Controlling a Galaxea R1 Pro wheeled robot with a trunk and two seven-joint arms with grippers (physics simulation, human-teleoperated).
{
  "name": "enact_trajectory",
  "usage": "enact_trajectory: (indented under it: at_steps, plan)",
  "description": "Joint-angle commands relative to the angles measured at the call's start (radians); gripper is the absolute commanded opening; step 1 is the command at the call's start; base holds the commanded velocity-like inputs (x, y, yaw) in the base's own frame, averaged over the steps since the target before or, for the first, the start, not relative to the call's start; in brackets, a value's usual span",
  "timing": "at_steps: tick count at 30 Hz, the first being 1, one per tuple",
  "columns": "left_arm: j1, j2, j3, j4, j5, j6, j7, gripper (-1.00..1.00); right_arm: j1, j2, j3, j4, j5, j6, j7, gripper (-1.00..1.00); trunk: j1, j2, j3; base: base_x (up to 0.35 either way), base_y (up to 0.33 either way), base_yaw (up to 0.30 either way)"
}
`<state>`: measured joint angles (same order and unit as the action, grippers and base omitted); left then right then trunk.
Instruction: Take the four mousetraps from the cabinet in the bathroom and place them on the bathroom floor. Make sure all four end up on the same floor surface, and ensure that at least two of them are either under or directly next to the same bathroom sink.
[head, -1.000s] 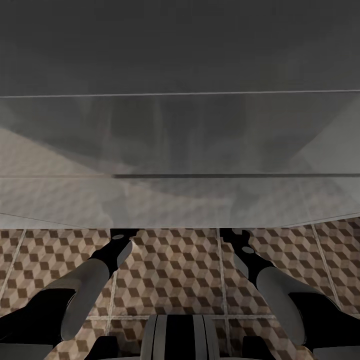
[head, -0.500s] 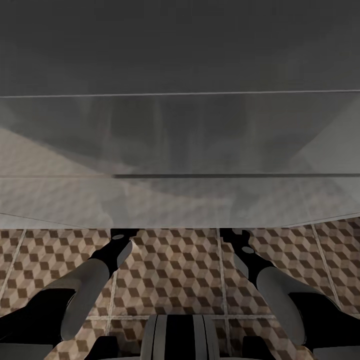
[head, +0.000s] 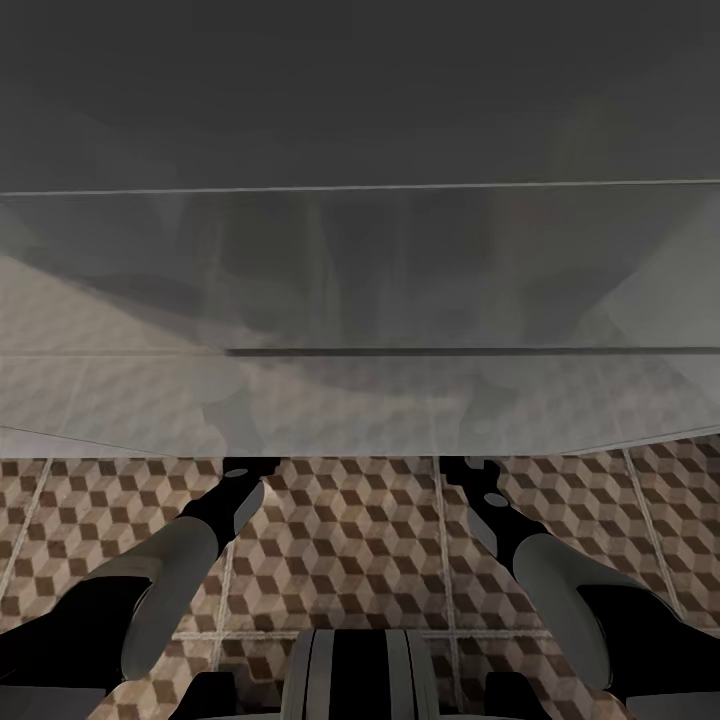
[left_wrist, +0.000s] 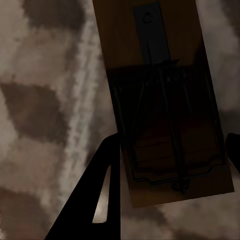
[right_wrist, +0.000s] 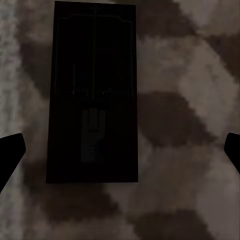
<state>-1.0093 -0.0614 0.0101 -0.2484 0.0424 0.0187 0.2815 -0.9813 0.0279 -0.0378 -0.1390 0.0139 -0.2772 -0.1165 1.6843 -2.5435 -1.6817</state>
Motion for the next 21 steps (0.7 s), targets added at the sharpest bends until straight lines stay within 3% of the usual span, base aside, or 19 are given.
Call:
enact_trajectory:
  at_steps: [1,8,9,21]
  plan:
    - [0.0,0.0,0.001,-0.001,0.003,0.004,0.002,-1.0,0.0,0.001,-0.004,0.001,0.001,-0.004,-0.002,1.0,0.0,0.0,0.0,0.0,0.0,0.0]
    - [0.0,0.001,0.001,-0.002,0.003,0.01,0.001,-1.0,0.0,0.001,-0.004,0.001,0.001,-0.004,-0.002,1.0,0.0,0.0,0.0,0.0,0.0,0.0]
    - [0.0,0.001,0.001,-0.002,0.003,0.01,0.0,1.0,0.0,0.001,-0.004,0.001,0.001,-0.004,-0.002,1.0,0.0,0.0,0.0,0.0,0.0,0.0]
    - [0.0,0.0,0.001,-0.004,0.002,0.01,-0.001,1.0,0.0,0.001,-0.004,0.001,0.001,-0.004,-0.002,1.0,0.0,0.0,0.0,0.0,0.0,0.0]
